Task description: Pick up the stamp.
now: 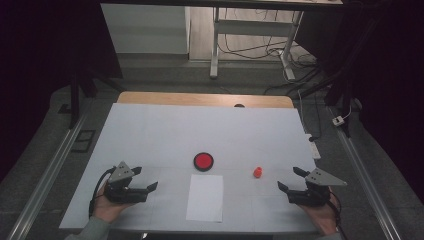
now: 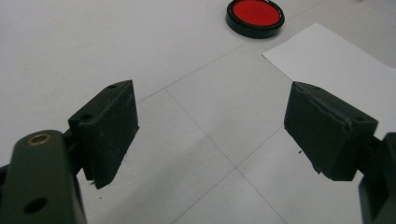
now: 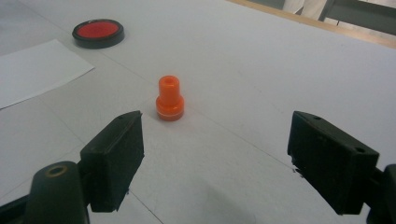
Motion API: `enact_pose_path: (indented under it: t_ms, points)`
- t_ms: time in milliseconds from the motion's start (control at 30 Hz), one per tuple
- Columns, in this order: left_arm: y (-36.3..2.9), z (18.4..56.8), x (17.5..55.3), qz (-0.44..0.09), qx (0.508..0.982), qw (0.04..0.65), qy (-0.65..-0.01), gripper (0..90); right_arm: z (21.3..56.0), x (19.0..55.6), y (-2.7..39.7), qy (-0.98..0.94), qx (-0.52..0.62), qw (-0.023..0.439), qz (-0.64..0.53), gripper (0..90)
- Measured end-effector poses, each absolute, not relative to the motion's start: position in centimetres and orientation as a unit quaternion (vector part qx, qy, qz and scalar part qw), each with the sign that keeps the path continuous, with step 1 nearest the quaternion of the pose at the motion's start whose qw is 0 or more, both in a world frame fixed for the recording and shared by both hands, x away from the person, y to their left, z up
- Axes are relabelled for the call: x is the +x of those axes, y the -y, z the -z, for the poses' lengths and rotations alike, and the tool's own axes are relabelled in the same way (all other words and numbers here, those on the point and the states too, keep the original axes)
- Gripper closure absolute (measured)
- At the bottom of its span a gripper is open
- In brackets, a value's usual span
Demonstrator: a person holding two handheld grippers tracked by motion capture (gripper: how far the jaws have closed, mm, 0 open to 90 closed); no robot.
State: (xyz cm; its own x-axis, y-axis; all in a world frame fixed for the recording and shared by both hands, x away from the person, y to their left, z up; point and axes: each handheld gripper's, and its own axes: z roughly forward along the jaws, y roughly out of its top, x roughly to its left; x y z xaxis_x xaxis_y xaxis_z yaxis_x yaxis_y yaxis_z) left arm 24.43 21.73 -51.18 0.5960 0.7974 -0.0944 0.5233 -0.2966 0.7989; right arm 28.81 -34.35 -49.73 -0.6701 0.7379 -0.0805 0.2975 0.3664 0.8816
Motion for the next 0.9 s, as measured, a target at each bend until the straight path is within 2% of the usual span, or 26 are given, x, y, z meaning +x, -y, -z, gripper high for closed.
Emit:
enact_pose_path:
  t_ms: [900]
  points:
    - [-22.23,50.63,24.25,-0.174,0.782,0.434,-0.412,17.8,49.09,28.76,33.79,-0.795,0.330,0.229,-0.454,25.8]
